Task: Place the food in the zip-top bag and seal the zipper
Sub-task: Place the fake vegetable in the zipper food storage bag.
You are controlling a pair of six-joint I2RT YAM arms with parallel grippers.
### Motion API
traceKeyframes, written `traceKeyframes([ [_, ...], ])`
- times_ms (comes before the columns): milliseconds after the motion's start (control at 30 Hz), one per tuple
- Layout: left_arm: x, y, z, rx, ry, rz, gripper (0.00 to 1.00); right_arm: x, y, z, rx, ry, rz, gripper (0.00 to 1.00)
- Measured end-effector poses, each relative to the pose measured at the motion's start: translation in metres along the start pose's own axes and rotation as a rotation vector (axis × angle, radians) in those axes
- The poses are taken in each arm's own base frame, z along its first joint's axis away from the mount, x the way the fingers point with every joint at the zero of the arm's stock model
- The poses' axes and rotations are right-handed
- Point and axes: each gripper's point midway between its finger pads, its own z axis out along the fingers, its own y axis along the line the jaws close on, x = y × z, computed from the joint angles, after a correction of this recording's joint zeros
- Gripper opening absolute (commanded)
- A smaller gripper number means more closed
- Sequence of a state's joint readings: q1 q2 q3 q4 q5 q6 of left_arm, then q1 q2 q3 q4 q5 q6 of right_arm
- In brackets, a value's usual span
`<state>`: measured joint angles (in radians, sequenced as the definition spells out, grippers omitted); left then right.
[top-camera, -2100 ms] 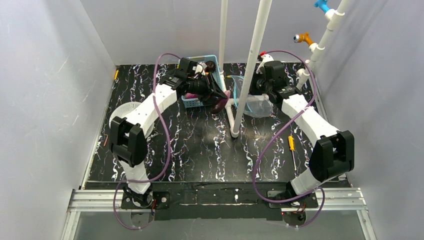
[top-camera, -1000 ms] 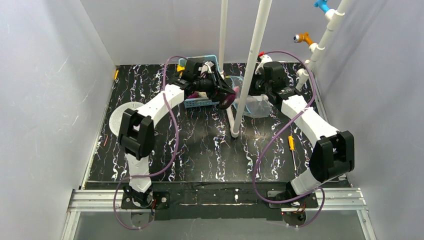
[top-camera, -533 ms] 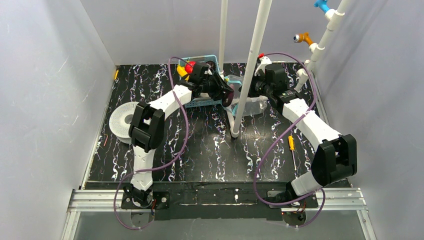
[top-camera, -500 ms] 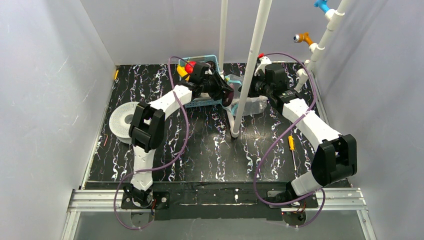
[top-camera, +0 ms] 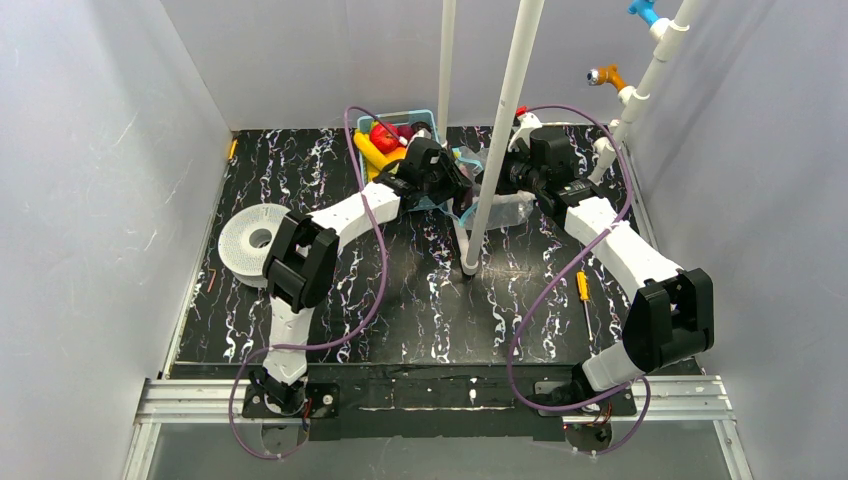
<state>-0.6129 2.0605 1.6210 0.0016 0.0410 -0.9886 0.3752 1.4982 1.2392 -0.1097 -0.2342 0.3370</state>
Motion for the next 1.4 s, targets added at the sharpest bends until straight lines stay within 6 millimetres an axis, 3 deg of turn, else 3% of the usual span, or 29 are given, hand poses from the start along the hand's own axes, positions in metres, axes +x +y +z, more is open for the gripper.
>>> traceKeyframes([
  [1000, 0.004, -0.012, -0.002, 0.017, -0.008, 0.095, 0.01, -0.005, 0.007, -0.006, -0.026, -0.011, -0.011, 0.01],
  [1067, 0.007, -0.014, -0.003, 0.031, 0.010, 0.106, 0.09, -0.005, 0.007, -0.006, -0.026, -0.014, -0.015, 0.01],
  [1167, 0.010, -0.014, -0.005, 0.041, 0.028, 0.128, 0.31, -0.005, 0.007, -0.007, -0.026, -0.014, -0.018, 0.01],
  [1400, 0.021, -0.016, -0.022, 0.053, 0.111, 0.207, 0.59, -0.005, 0.006, -0.007, -0.020, -0.014, -0.022, 0.01],
])
